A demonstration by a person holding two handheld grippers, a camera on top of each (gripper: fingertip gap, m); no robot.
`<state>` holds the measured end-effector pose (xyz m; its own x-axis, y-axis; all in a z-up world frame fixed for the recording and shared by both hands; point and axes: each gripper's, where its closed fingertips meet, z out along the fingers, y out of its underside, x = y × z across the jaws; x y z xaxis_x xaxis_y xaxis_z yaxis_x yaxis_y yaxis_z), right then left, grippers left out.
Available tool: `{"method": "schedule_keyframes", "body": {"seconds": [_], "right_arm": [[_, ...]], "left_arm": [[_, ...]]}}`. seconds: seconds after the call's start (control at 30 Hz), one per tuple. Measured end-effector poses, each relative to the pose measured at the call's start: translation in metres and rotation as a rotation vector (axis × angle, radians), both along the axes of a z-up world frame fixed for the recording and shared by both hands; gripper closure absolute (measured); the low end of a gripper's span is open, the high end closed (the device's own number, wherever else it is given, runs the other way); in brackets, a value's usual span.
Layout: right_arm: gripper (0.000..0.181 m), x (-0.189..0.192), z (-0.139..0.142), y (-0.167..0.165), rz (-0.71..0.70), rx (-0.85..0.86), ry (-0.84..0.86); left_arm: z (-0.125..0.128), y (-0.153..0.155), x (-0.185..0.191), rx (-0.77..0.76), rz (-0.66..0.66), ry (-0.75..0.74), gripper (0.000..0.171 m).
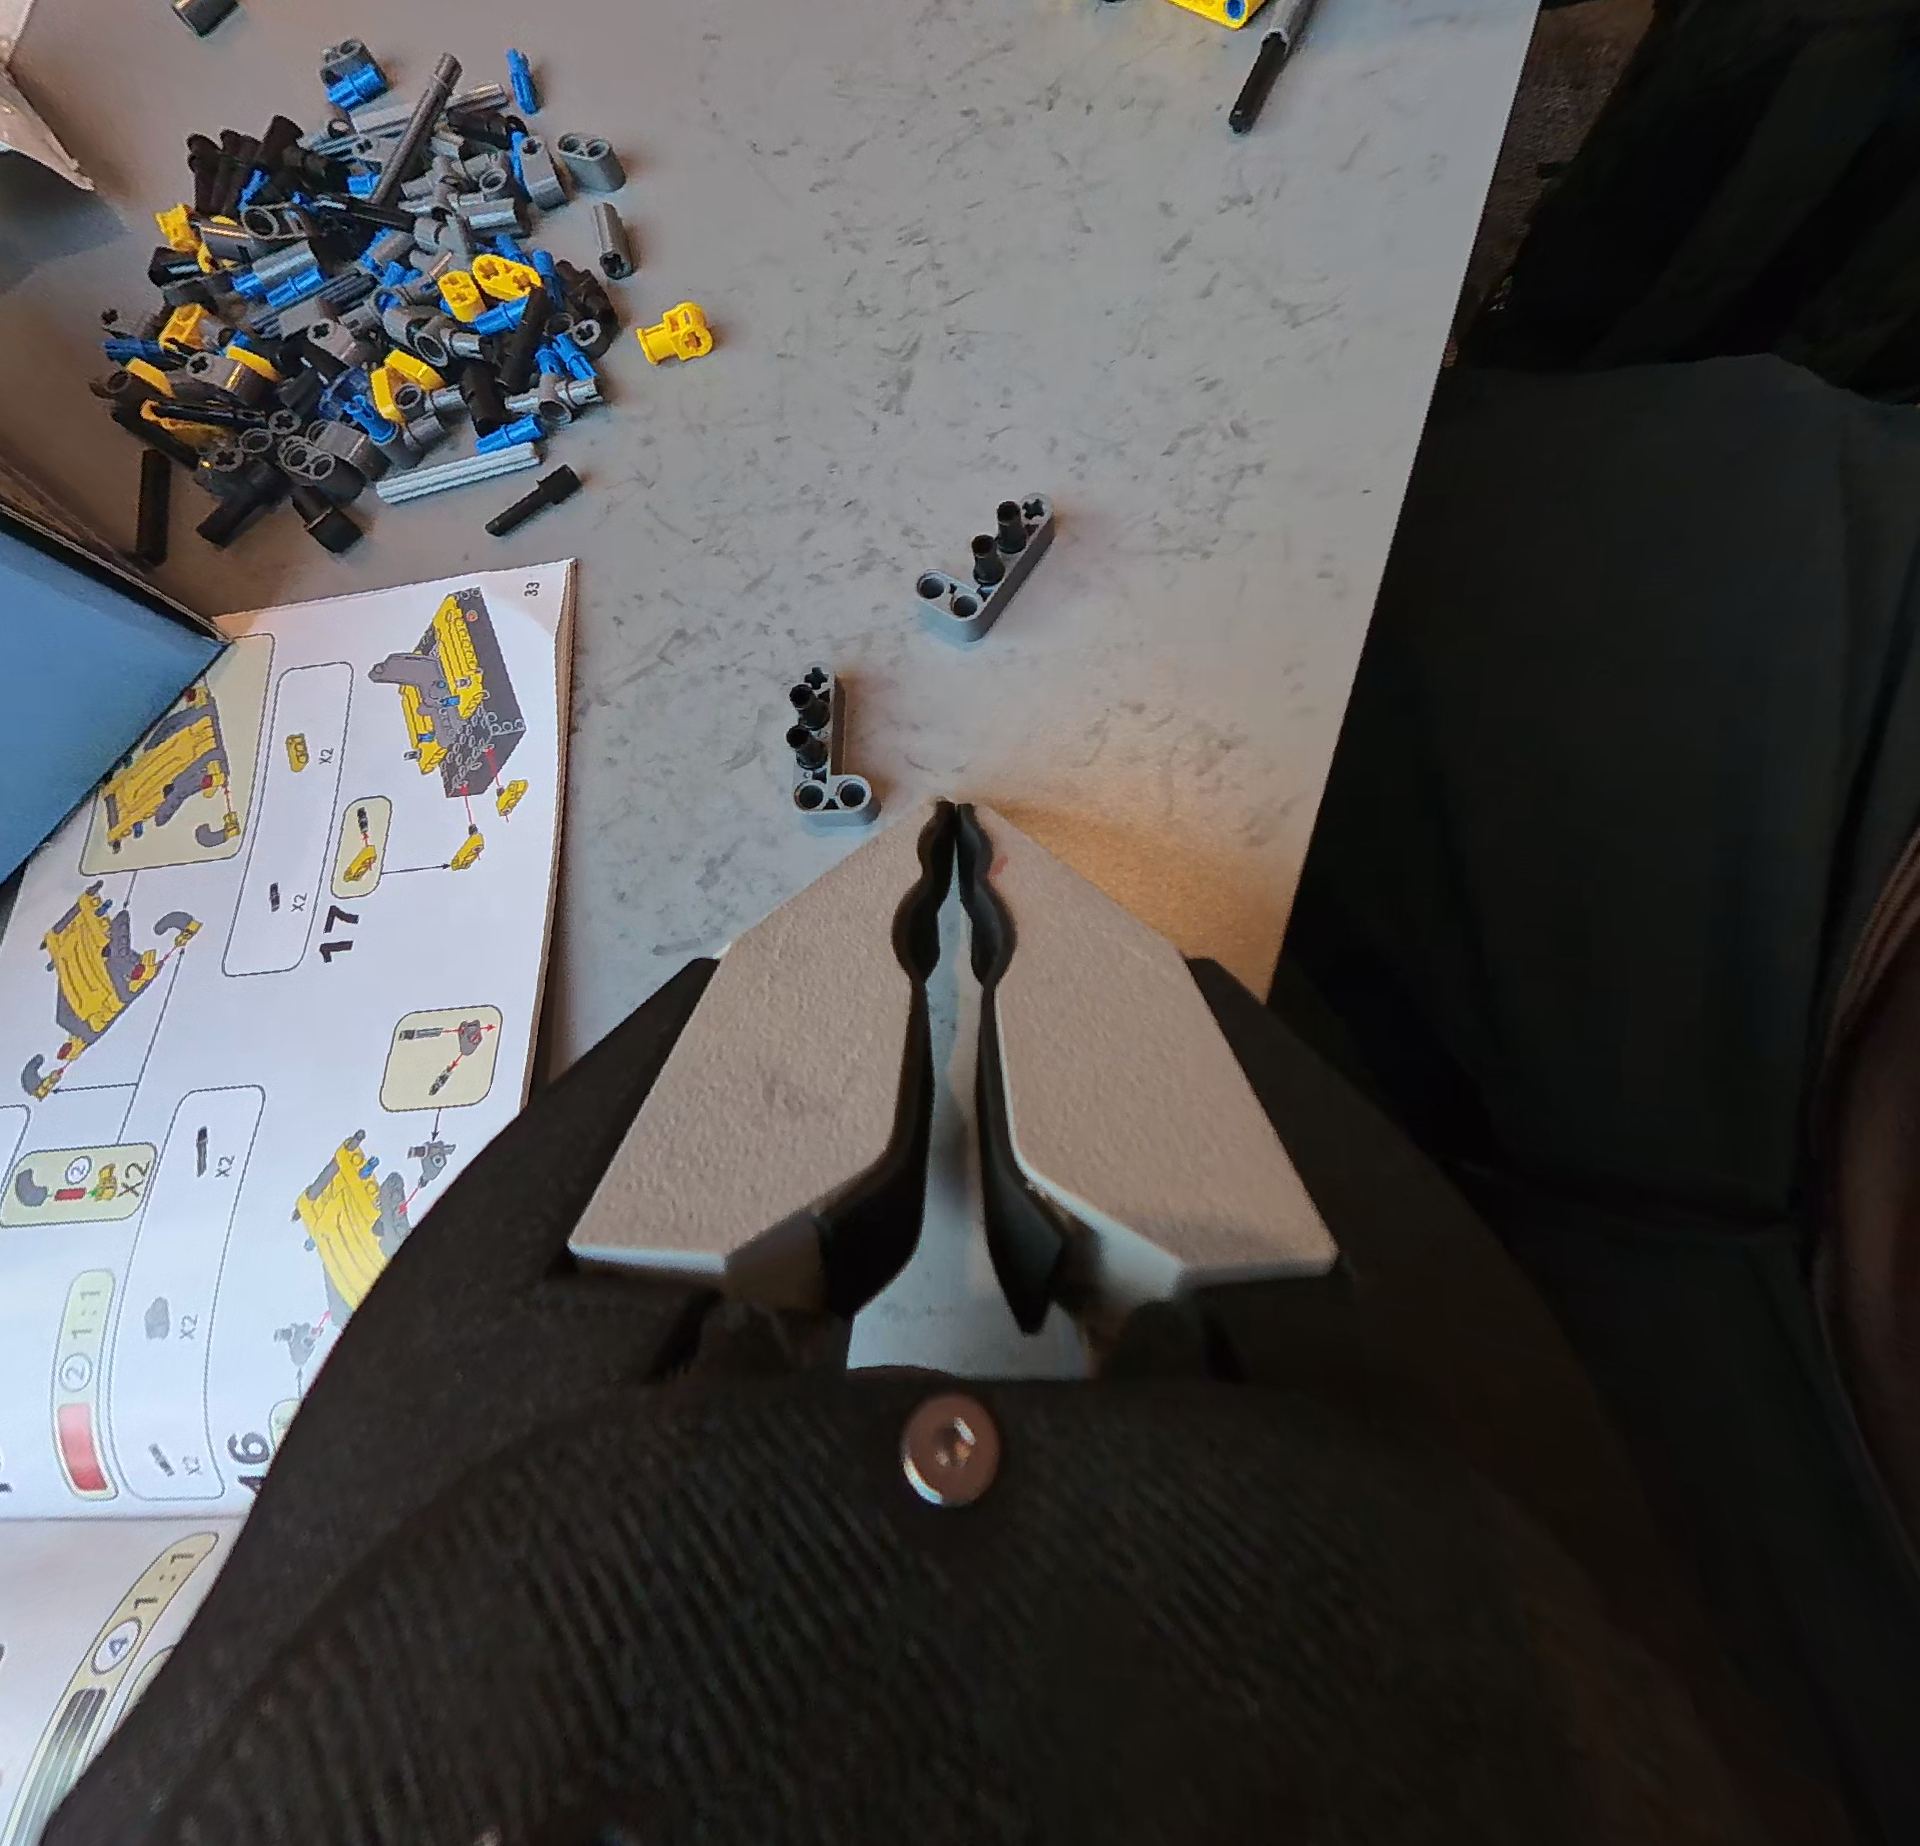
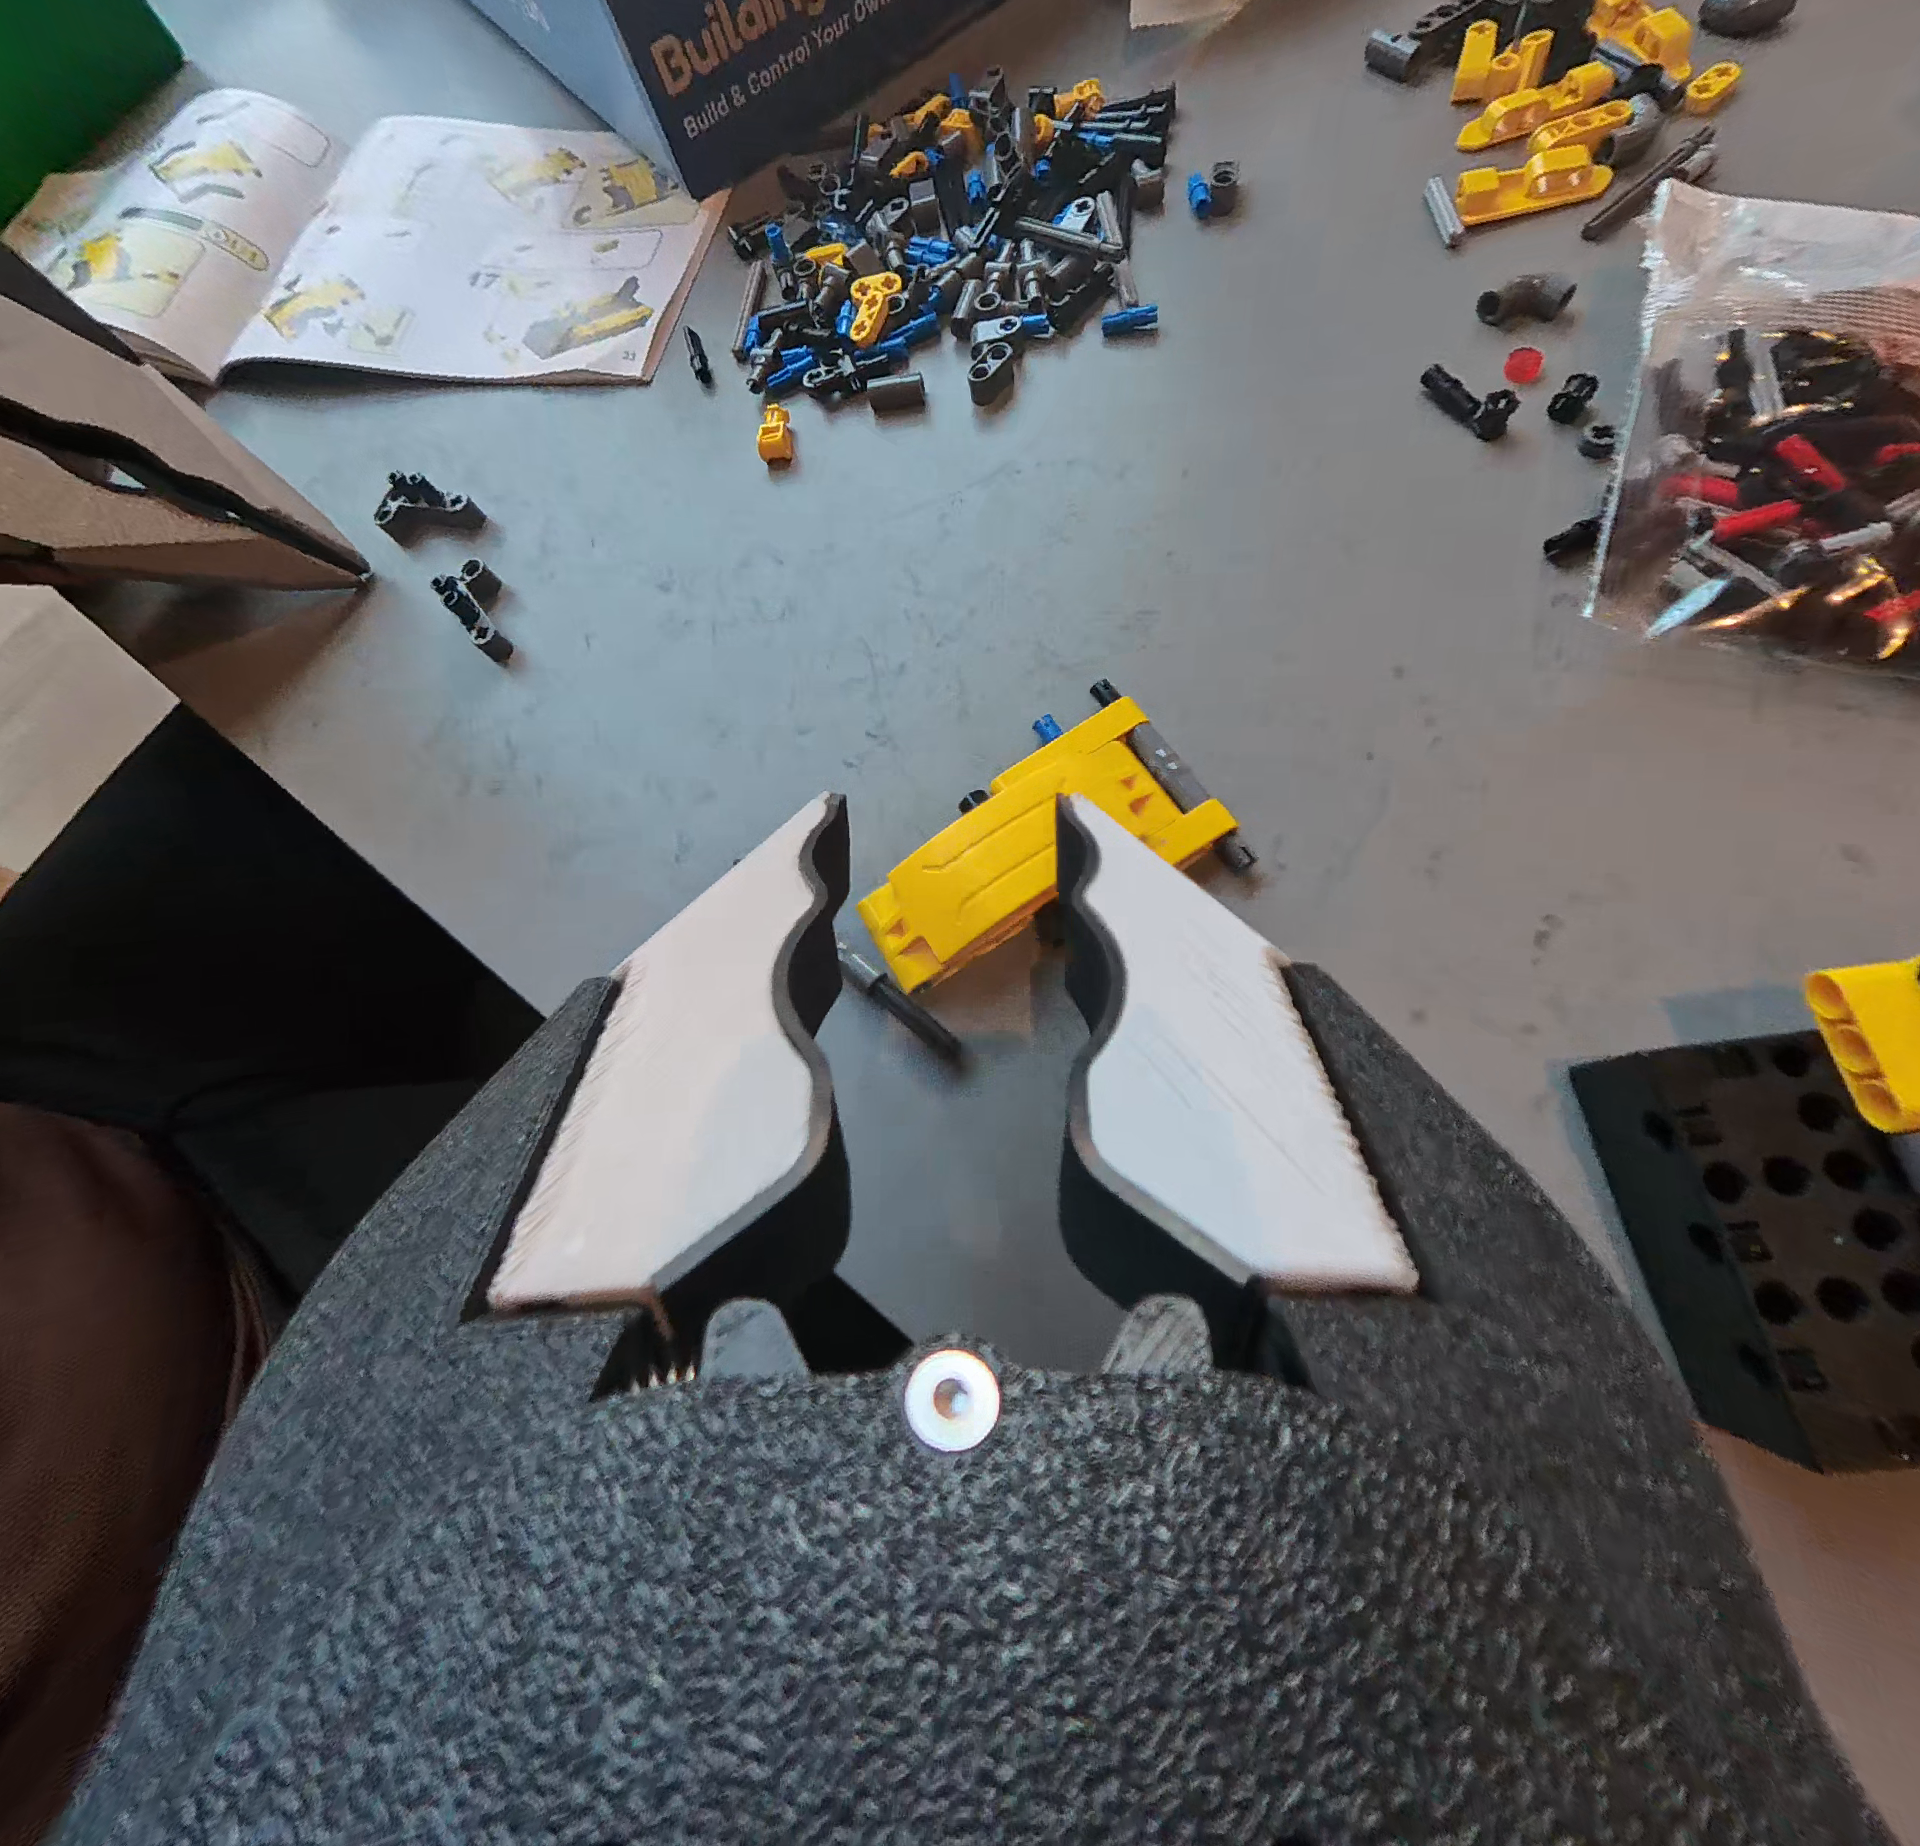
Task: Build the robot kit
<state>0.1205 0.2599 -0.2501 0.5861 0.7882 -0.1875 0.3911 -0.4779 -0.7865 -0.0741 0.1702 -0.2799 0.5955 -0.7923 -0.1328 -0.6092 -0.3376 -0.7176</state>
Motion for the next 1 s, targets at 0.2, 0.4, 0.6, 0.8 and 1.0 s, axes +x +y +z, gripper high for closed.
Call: {"method": "schedule_keyframes", "body": {"seconds": [0.2,0.4,0.6,0.8,1.0], "right_arm": [[0.153,-0.021,-0.015,-0.001,0.066,0.013,-0.092],[0.157,-0.032,-0.006,0.006,0.067,0.052,-0.113],[0.148,0.006,0.022,0.016,-0.113,0.053,-0.009],[0.141,0.008,-0.008,0.006,-0.139,-0.048,-0.048],[0.14,0.0,-0.023,0.009,-0.141,-0.088,-0.112]], "left_arm": [[0.0,0.0,0.0,-0.009,0.0,-0.007,0.171],[0.0,0.0,0.0,-0.006,0.0,-0.005,0.171],[0.0,0.0,0.0,-0.004,0.0,-0.003,0.171],[0.0,0.0,0.0,-0.023,0.001,-0.018,0.171],[0.0,0.0,0.0,0.001,0.0,0.001,0.171]]}}
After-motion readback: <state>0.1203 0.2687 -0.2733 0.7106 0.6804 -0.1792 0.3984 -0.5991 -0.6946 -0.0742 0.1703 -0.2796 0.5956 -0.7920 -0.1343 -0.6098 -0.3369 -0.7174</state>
